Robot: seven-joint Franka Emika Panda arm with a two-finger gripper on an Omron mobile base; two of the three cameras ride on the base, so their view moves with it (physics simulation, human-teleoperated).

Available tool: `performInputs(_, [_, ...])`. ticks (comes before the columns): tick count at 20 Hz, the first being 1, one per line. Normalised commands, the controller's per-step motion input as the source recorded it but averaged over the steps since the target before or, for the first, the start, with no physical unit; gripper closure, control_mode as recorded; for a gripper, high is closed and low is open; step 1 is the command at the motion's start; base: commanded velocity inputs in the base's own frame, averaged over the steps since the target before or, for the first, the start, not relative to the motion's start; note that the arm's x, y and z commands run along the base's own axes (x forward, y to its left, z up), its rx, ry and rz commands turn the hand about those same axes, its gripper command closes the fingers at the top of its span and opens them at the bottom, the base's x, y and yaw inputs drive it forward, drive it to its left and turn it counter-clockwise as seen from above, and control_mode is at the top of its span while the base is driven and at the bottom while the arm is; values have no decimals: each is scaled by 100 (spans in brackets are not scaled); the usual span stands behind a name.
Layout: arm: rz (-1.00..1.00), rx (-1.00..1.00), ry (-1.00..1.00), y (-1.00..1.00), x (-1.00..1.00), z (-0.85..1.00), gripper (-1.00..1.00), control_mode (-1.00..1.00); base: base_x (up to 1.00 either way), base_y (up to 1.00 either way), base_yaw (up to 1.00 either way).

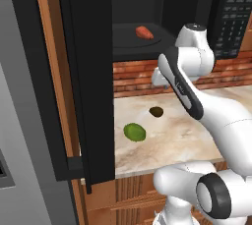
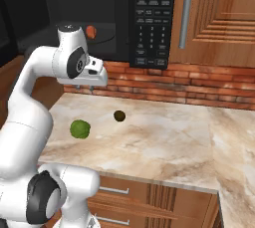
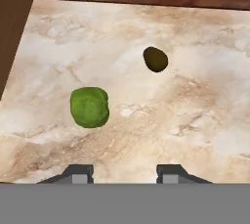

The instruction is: Close the microwave door.

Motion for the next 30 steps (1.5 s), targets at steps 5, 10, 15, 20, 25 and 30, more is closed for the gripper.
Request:
performInputs(5, [-1, 0, -39, 11, -80, 40, -100, -100, 0, 0, 0])
performInputs(10, [-3, 0, -68, 14, -100, 83, -100, -100, 0, 0, 0])
performInputs(15, [-4, 0, -67, 2, -100, 86, -100, -100, 0, 0, 0])
performInputs(20, [-7, 0, -36, 0, -100, 33, -100, -100, 0, 0, 0])
performInputs(25, [-15, 0, -30, 1, -100, 2, -100, -100, 0, 0, 0])
performInputs(30, [-6, 0, -29, 3, -100, 0, -100, -100, 0, 0, 0])
